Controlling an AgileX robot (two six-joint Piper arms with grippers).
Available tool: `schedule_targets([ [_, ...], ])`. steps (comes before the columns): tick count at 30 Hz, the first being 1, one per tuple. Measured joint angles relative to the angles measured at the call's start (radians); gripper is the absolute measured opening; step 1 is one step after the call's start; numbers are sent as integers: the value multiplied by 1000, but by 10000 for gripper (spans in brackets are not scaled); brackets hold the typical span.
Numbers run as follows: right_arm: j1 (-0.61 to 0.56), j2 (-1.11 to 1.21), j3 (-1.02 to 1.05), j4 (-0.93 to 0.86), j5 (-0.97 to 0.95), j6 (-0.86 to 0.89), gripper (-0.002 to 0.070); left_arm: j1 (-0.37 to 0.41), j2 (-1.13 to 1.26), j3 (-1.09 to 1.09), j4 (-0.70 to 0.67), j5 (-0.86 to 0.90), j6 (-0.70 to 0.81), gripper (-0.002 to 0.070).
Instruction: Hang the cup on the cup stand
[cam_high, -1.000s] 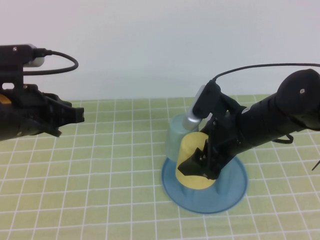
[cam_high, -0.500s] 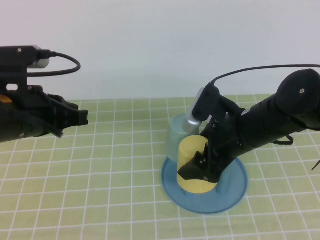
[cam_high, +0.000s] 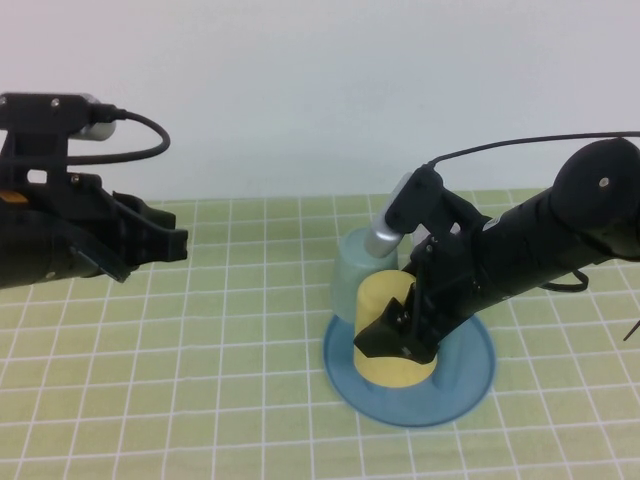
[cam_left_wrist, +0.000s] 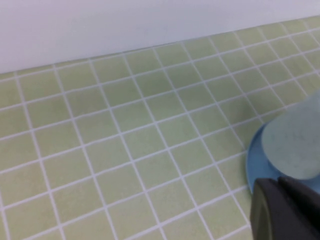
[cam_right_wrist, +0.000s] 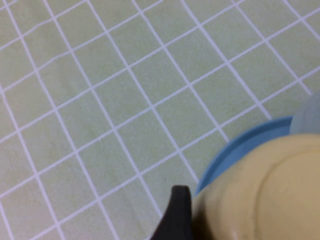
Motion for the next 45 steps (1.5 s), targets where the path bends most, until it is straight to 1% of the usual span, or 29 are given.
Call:
schedule_targets([
  [5, 0, 0, 0, 0, 4, 52, 651, 0, 0, 6, -62, 15, 58, 0],
  [9, 0, 0, 0, 0, 4, 66, 681, 0, 0, 7, -152, 16, 128, 0],
  [12, 0, 0, 0, 0, 13, 68, 689, 0, 0, 7, -194, 18, 166, 0],
  [16, 0, -2, 0, 0, 30, 107, 690, 0, 0, 7, -219, 16, 209, 0],
  [18, 0, -18, 0, -5, 47, 152, 673, 0, 0, 7, -238, 8, 225, 0],
  [20, 0, -39, 0, -21, 67, 195, 630, 0, 0, 7, -271, 3, 255, 0],
  [22, 0, -73, 0, -62, 88, 234, 559, 0, 0, 7, -330, 10, 319, 0],
  [25, 0, -136, 0, -167, 128, 291, 392, 0, 0, 7, -361, 19, 363, 0],
  [29, 0, -211, 0, -341, 203, 399, 120, 0, -11, 11, -370, 19, 365, 0],
  [30, 0, -227, 0, -382, 226, 433, 79, 0, -20, 14, -380, 17, 367, 0],
  [33, 0, -265, 0, -477, 300, 529, 25, 0, -73, 52, -444, -41, 420, 0],
  [36, 0, -297, 0, -536, 374, 589, 8, 0, -152, 112, -501, -117, 467, 0],
  [39, 0, -329, 10, -545, 418, 635, 4, 0, -233, 173, -560, -157, 516, 0],
  [42, 0, -376, 67, -514, 383, 658, 2, 0, -316, 230, -566, -165, 518, 0],
  [45, 0, -430, 161, -406, 271, 654, 1, -2, -377, 272, -573, -167, 529, 0],
])
